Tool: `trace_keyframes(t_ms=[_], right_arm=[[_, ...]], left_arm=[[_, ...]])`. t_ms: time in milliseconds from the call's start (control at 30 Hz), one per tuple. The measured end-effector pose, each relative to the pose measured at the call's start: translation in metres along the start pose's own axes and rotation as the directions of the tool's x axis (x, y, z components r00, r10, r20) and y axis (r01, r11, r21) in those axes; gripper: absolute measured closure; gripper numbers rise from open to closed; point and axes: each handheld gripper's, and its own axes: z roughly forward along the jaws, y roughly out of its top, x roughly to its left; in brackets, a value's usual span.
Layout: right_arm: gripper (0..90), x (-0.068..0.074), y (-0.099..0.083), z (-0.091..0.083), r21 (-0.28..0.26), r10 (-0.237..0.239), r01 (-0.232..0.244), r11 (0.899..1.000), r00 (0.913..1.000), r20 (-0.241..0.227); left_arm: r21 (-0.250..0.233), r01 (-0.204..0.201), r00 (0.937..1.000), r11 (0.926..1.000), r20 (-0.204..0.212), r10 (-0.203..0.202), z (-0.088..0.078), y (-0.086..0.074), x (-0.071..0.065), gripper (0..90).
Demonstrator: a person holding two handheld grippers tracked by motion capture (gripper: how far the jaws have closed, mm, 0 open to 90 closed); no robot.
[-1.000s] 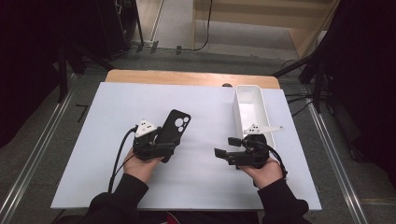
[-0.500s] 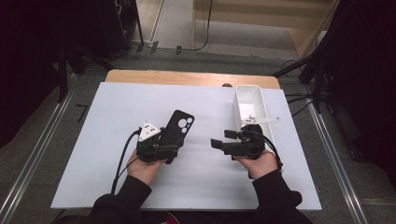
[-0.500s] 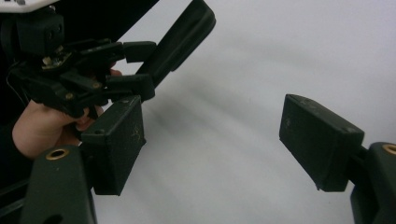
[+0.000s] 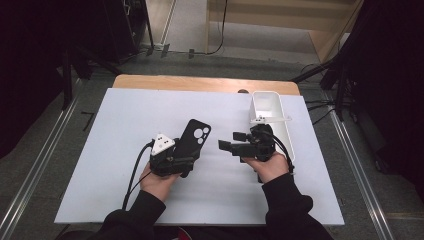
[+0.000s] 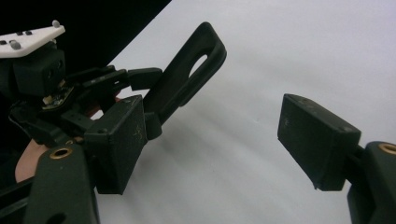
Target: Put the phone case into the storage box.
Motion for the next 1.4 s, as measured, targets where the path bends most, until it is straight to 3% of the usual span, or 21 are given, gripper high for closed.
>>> trace_keyframes(t_ms=[200, 933, 1167, 1333, 1400], right_arm=[[22.4, 0.0, 0.006, 0.008, 0.005, 0.017, -0.017, 1.0, 0.9998, -0.008], [22.2, -0.009, 0.019, 0.032, 0.021, 0.063, -0.062, 0.998, 0.9969, -0.047], [22.6, -0.013, 0.021, 0.039, 0.029, 0.08, -0.078, 0.996, 0.9951, -0.058], [26.8, -0.011, 0.024, 0.046, 0.051, 0.098, -0.095, 0.994, 0.9936, -0.057], [32.9, -0.01, 0.025, 0.048, 0.06, 0.101, -0.097, 0.993, 0.9926, -0.067]], left_arm=[[-0.006, 0.005, 0.9995, 1.0, 0.032, -0.005, 0.001, -0.002, -0.002, 14.2], [-0.05, -0.03, 0.9986, 0.9983, 0.043, 0.033, 0.002, -0.007, -0.013, 14.1], [-0.06, -0.033, 0.9971, 0.9977, 0.067, 0.037, 0.004, -0.008, -0.014, 14.1], [-0.058, -0.027, 0.9976, 0.9979, 0.062, 0.03, 0.004, -0.009, -0.014, 14.0], [-0.058, -0.023, 0.9976, 0.9981, 0.064, 0.027, 0.004, -0.009, -0.015, 14.0]])
